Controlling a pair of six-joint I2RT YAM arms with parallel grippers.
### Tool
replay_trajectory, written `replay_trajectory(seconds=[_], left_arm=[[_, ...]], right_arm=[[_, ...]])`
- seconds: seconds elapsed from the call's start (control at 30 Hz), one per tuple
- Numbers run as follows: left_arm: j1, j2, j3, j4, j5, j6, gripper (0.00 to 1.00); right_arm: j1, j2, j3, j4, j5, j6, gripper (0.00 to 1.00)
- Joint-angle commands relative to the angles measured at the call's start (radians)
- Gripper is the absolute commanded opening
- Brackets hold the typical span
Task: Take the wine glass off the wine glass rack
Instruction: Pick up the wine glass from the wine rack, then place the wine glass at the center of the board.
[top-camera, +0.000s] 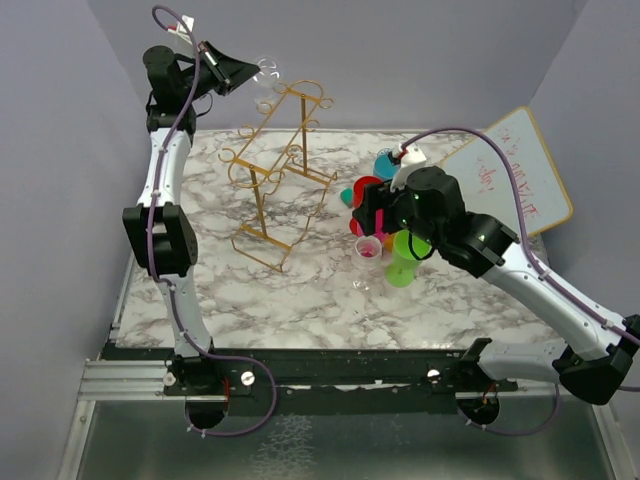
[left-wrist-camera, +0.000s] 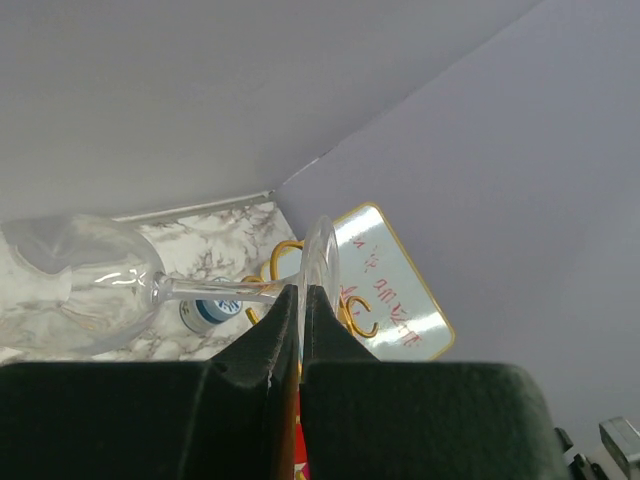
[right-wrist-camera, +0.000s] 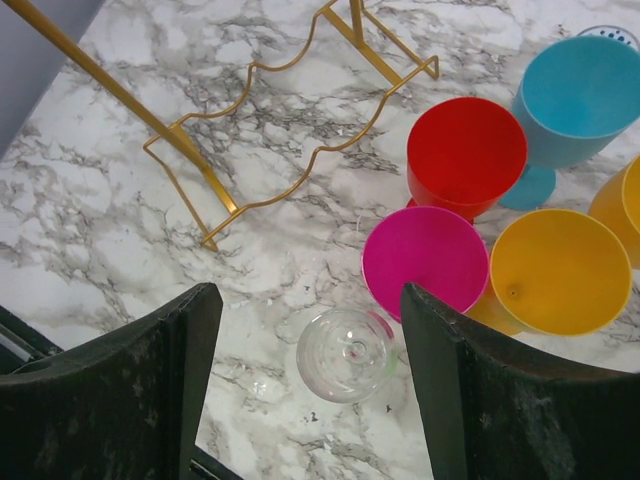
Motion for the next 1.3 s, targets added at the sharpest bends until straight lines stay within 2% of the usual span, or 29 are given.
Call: replay_trajectory(seconds=[0.0, 0.17, 0.33, 0.5, 0.67, 0.73, 0.8, 0.83, 0.9, 0.97, 1.13, 1.27], left_arm=[[0.045, -0.134, -0.023, 0.092, -0.009, 0.041, 0.00], [0.072, -0.244, -0.137, 0.086, -0.011, 0.123, 0.00], [0.073, -0.363, -0.216, 0.059, 0.032, 0.188, 0.00], [0.073, -0.524, -0.289, -0.047, 0.037, 0.357, 0.00], [0.072, -0.665, -0.390, -0.029, 0.110, 0.336, 0.00], [0.063, -0.715, -0.429, -0.020, 0.140, 0.331, 0.00], [0.036, -0.764, -0.456, -0.017, 0.191, 0.344, 0.00], [0.015, -0.783, -0.470, -0.018, 0.206, 0.348, 0.00], [-0.038, -0.815, -0.503, -0.017, 0.224, 0.348, 0.00], [-0.093, -0.850, -0.537, -0.018, 0.240, 0.360, 0.00], [-0.142, -0.917, -0.594, -0.040, 0.256, 0.366, 0.00], [-0.186, -0.950, -0.625, -0.041, 0.258, 0.362, 0.00]], right_arm=[[-0.002, 0.041, 0.061, -0.066, -0.057, 0.039, 0.78], [-0.002, 0.051, 0.046, -0.023, -0.134, 0.065, 0.78], [-0.003, 0.048, 0.032, 0.010, -0.142, 0.096, 0.78], [-0.006, 0.050, -0.013, 0.073, -0.150, 0.120, 0.80], [-0.014, 0.021, -0.033, 0.126, -0.124, 0.188, 0.80], [-0.015, -0.048, -0.092, 0.221, -0.077, 0.197, 0.80], [-0.017, -0.111, -0.152, 0.357, -0.085, 0.154, 0.80], [-0.021, -0.119, -0.143, 0.373, -0.091, 0.135, 0.79], [-0.035, -0.087, -0.063, 0.330, -0.145, 0.088, 0.78], [-0.049, -0.050, 0.024, 0.274, -0.215, 0.067, 0.71], [-0.077, -0.068, 0.073, 0.380, -0.493, 0.073, 0.66], [-0.077, -0.068, 0.087, 0.467, -0.620, 0.117, 0.66]])
